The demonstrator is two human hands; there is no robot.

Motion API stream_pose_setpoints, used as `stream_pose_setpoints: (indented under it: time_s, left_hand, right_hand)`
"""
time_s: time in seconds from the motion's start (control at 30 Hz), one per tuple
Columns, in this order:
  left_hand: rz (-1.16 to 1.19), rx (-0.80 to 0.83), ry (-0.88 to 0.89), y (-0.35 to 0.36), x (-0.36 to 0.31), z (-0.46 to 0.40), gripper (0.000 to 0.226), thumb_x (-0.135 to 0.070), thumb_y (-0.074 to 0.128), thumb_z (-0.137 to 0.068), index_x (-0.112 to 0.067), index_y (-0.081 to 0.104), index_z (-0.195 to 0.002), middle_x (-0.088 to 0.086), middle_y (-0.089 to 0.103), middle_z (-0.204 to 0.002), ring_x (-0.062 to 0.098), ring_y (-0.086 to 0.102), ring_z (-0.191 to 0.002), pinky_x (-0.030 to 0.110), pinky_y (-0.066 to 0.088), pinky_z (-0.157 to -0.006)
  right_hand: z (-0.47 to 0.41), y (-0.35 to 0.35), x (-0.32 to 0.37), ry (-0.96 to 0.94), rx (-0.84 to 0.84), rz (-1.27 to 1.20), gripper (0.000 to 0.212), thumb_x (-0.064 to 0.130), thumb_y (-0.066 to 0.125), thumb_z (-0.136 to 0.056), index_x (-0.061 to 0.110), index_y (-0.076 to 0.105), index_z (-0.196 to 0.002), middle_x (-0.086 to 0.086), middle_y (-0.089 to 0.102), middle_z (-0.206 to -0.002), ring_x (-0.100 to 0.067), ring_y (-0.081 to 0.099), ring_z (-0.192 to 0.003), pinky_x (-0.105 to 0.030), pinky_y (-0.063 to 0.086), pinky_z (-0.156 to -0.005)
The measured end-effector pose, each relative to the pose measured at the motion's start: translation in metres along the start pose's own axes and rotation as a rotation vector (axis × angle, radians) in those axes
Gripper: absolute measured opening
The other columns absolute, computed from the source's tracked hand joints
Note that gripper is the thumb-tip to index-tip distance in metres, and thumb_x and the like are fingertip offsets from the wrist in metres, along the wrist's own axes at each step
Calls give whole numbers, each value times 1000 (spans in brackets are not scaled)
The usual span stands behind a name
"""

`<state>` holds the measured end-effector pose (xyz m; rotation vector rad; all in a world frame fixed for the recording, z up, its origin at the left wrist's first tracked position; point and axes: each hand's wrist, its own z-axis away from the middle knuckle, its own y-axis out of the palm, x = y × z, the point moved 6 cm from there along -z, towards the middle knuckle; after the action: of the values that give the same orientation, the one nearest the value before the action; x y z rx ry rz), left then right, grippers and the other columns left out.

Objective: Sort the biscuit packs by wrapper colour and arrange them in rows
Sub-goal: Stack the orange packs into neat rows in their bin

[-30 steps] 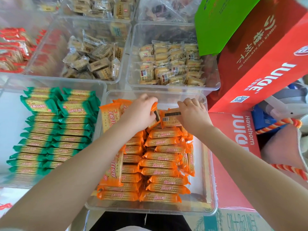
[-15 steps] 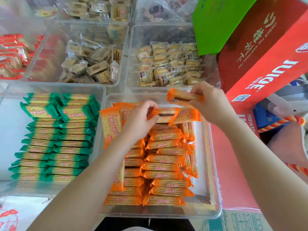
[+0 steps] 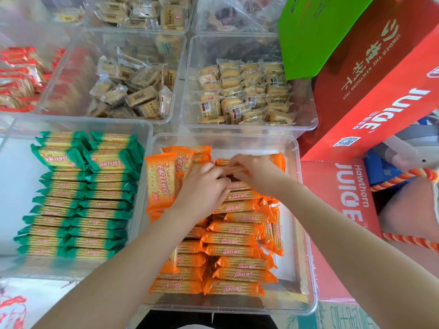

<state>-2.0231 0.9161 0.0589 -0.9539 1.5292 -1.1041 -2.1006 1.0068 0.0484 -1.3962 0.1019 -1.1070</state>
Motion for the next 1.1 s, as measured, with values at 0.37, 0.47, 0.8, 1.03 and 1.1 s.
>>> stream_pose_setpoints:
  time_s: [0.37, 0.47, 0.8, 1.03, 1.1]
  left_hand:
    - [22, 203, -68, 18, 3, -21, 57, -38, 37, -98, -19, 18, -148, 0, 34, -147, 18, 30, -134, 32, 22, -107]
    - [-7, 150, -30, 15, 4, -20, 47, -35, 40, -98, -22, 33, -143, 2, 47, -135, 23, 42, -125, 35, 26, -103]
    - [-110, 138, 77, 1, 8, -17, 36, -29, 54, -93, -22, 56, -128, 6, 63, -96, 31, 58, -89, 40, 40, -79]
    - [-108, 188, 65, -3, 3, -13, 40, -29, 56, -92, -25, 52, -131, 5, 59, -113, 31, 54, -105, 42, 39, -88]
    - [-109, 163, 90, -5, -1, -13, 38, -26, 74, -77, -19, 65, -114, 5, 66, -95, 31, 62, -84, 42, 47, -73]
  right_hand:
    - [15, -29, -25, 130, 20, 821, 21, 14, 50, -90, 12, 55, -110, -2, 61, -106, -25, 57, -102, -32, 36, -91]
    - [18, -19, -30, 63, 46, 898, 36, 33, 53, -91, 14, 48, -122, -3, 55, -119, -24, 50, -114, -35, 31, -97]
    - [18, -27, -27, 113, -8, 723, 46, 36, 59, -80, 14, 52, -119, -7, 47, -120, -26, 43, -115, -33, 29, -100]
    - [20, -66, -15, 159, -102, 345, 48, 44, 55, -81, 6, 56, -111, -13, 49, -108, -33, 54, -95, -37, 45, -80]
    - [18, -81, -14, 170, -230, 213, 43, 42, 56, -82, 5, 58, -105, -14, 53, -103, -32, 56, -88, -36, 46, -75]
